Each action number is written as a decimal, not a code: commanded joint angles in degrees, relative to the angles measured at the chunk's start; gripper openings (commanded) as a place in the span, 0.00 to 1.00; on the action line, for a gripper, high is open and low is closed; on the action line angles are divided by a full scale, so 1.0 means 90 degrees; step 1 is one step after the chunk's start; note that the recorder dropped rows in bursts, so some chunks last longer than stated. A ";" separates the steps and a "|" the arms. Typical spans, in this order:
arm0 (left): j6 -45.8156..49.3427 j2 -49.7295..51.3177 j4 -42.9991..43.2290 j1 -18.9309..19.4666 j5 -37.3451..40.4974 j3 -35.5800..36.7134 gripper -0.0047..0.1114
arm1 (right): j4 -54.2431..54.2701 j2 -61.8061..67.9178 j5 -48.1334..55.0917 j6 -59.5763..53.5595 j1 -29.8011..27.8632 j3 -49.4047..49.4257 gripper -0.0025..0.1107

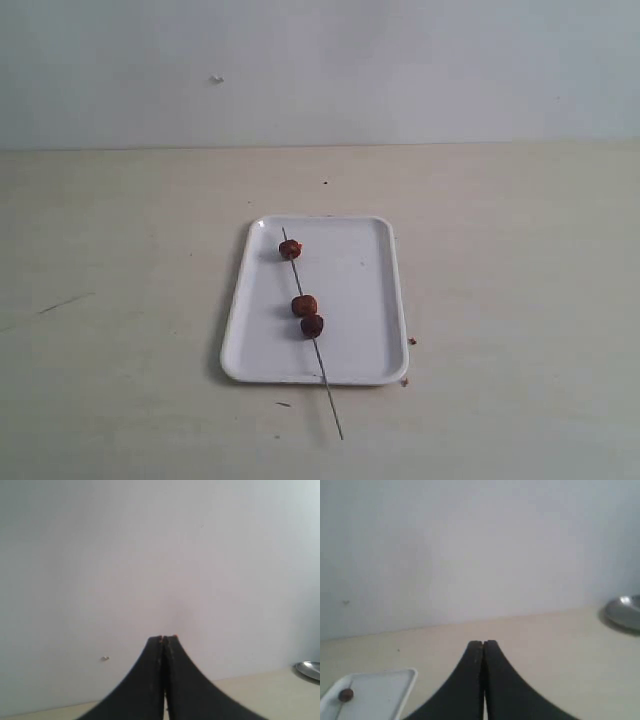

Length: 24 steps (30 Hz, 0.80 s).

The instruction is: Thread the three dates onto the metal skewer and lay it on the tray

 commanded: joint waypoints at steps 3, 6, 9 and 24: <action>-0.0045 -0.0038 -0.0049 -0.0042 -0.0032 0.0032 0.04 | -0.0173 -0.0033 -0.0102 -0.0253 -0.0036 0.0919 0.02; -0.0045 -0.0038 -0.0049 -0.0042 -0.0032 0.0032 0.04 | 0.0257 -0.0033 -0.0556 -0.0705 -0.0036 0.1269 0.02; -0.0045 -0.0038 -0.0049 -0.0042 -0.0032 0.0032 0.04 | 0.0370 -0.0033 -0.0799 -0.0693 -0.0036 0.1522 0.02; -0.0045 -0.0038 -0.0049 -0.0042 -0.0032 0.0032 0.04 | 0.0456 -0.0033 -0.0636 -0.0534 -0.0036 0.1522 0.02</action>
